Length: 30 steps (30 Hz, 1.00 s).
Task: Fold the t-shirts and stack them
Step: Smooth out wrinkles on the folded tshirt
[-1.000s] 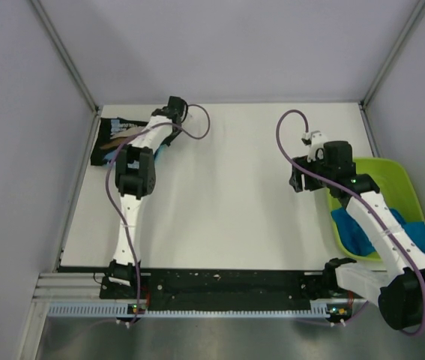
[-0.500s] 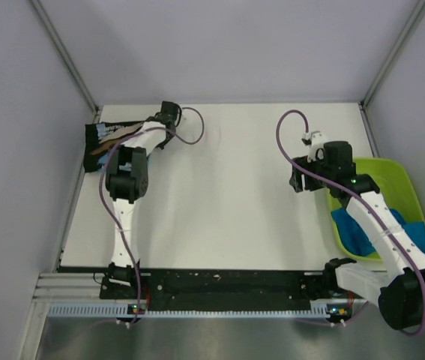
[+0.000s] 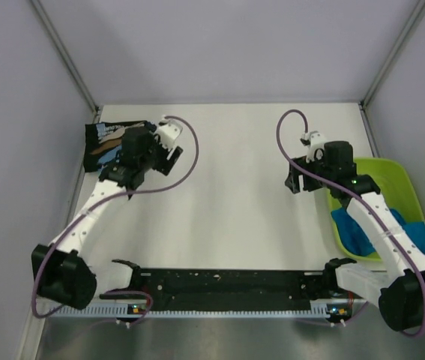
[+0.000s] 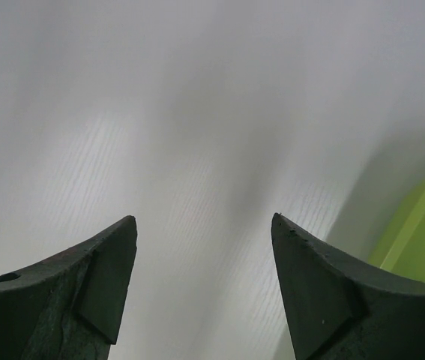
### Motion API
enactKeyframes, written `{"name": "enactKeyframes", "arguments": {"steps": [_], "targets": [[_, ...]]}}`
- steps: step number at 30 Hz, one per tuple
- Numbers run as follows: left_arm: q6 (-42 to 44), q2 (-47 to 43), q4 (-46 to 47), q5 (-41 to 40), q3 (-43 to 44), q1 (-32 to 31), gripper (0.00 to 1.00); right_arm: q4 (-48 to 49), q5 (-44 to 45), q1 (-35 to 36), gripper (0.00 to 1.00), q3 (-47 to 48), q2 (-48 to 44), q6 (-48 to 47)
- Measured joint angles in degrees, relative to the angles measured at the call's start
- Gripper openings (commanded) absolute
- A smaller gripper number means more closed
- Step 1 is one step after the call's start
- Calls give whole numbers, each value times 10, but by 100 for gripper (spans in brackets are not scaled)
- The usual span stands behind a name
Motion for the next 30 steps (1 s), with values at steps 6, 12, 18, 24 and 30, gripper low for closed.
{"name": "enactKeyframes", "arguments": {"steps": [6, 12, 18, 24, 30], "targets": [[-58, -167, 103, 33, -262, 38, 96, 30, -34, 0, 84, -28, -1, 10], [-126, -209, 262, 30, -450, 99, 99, 88, -52, 0, 88, -94, -13, 34], [-143, -224, 383, 45, -553, 108, 99, 260, -5, 0, 89, -239, -87, 59], [-166, -223, 445, 30, -552, 108, 99, 361, 41, 0, 89, -319, -116, 60], [-180, -213, 456, 14, -549, 109, 99, 420, 53, 0, 89, -326, -148, 48]]}}
